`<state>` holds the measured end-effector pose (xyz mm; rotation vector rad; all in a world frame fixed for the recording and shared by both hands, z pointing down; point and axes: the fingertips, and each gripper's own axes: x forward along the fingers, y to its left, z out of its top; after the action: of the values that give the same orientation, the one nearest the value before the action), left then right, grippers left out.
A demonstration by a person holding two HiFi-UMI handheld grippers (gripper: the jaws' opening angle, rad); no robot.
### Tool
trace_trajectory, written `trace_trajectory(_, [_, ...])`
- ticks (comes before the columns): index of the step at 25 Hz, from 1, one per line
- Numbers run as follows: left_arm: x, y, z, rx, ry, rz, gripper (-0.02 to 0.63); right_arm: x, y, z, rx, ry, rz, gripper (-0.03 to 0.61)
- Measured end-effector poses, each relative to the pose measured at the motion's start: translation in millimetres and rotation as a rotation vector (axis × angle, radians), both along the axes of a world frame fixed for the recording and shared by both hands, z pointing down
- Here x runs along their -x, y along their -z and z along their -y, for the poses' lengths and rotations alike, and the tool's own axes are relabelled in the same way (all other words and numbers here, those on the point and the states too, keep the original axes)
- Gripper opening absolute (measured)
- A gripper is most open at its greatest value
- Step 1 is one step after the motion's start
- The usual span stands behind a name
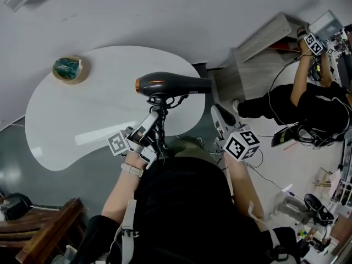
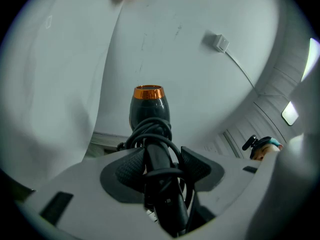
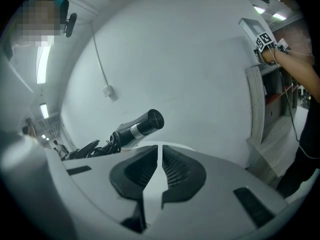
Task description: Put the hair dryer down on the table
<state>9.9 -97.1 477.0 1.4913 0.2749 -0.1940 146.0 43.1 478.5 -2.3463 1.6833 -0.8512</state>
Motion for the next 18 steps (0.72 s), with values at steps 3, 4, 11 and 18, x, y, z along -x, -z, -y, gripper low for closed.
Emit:
trace_trajectory(3, [1.4, -13.0, 6.2, 0.011, -0.014, 0.027, 0.232, 1.3, -6.5, 13.2, 0.044, 0.043, -0.045, 0.025])
trace_trajectory(4, [1.3, -16.7, 7.8, 0.016, -0.013, 0.035, 0.232, 1.6, -8.3, 17.3, 0.053, 0.06, -0.055, 0.05])
trace_trajectory(11, [-6.1, -40.3, 8.8, 0.026, 0.027, 0.102, 0.23, -19.9, -25.3, 41.8, 0.079, 0.12, -0.09, 0.127])
trace_trajectory(18, [-34.1, -59.9, -8.2, 0.0, 0.1, 0.17, 0.23, -48.7, -52.0, 59.4, 0.098, 0.314, -0.09, 0.131])
